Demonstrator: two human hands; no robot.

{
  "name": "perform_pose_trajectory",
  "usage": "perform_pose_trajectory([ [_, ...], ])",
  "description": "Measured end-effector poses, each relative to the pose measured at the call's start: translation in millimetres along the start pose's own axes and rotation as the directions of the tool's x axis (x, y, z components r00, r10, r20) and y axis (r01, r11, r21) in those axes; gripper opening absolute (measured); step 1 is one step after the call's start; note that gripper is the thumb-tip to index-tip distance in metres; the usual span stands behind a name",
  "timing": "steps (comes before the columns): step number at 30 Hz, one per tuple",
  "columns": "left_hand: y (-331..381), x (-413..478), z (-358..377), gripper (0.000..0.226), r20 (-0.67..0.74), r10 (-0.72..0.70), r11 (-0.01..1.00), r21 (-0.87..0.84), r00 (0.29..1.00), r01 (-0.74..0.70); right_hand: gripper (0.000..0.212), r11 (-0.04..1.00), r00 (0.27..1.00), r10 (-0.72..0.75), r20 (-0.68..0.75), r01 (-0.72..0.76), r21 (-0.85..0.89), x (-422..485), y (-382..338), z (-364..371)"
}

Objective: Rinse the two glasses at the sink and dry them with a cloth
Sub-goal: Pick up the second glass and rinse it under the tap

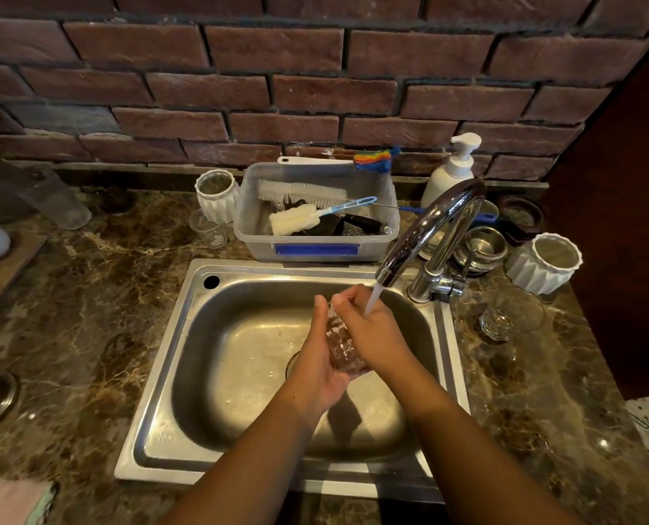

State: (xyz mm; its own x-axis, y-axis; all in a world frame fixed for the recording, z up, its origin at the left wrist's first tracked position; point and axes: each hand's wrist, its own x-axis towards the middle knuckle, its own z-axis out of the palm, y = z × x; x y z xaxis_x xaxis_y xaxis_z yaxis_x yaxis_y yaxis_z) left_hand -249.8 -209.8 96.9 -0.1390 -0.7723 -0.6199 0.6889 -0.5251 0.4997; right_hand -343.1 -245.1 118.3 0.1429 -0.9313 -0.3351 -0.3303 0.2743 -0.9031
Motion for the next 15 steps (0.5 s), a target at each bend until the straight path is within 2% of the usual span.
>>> perform_pose_trajectory([
  [2, 6, 2, 2, 0.076, -0.032, -0.036, 0.999, -0.031, 0.999, 0.035, 0.016, 0.994, 0.999, 0.037, 0.003, -0.037, 0.101, 3, -5, -4],
  [4, 10, 3, 4, 0.083, -0.06, -0.093, 0.995, -0.049, 0.994, 0.09, 0.02, 0.989, 0.998, 0.02, -0.055, -0.012, 0.149, 4, -4, -8],
  [7, 11, 1, 7, 0.079, -0.092, -0.12, 0.991, 0.055, 0.989, 0.125, 0.046, 0.975, 0.985, -0.012, -0.17, 0.049, 0.219, 4, 1, -10],
  [9, 11, -1, 10, 0.069, -0.099, -0.084, 0.977, 0.186, 0.992, 0.102, 0.051, 0.99, 0.976, -0.019, -0.216, 0.049, 0.132, 4, 4, -11],
  [12, 7, -5, 17, 0.055, -0.11, -0.018, 0.927, 0.37, 0.994, 0.058, 0.042, 0.993, 0.958, -0.106, -0.265, 0.091, -0.069, 3, 3, -12],
  [15, 4, -8, 19, 0.065, -0.058, -0.021, 0.948, 0.317, 0.998, 0.039, 0.038, 0.993, 0.95, -0.116, -0.29, 0.101, -0.065, 0, 1, -10],
])
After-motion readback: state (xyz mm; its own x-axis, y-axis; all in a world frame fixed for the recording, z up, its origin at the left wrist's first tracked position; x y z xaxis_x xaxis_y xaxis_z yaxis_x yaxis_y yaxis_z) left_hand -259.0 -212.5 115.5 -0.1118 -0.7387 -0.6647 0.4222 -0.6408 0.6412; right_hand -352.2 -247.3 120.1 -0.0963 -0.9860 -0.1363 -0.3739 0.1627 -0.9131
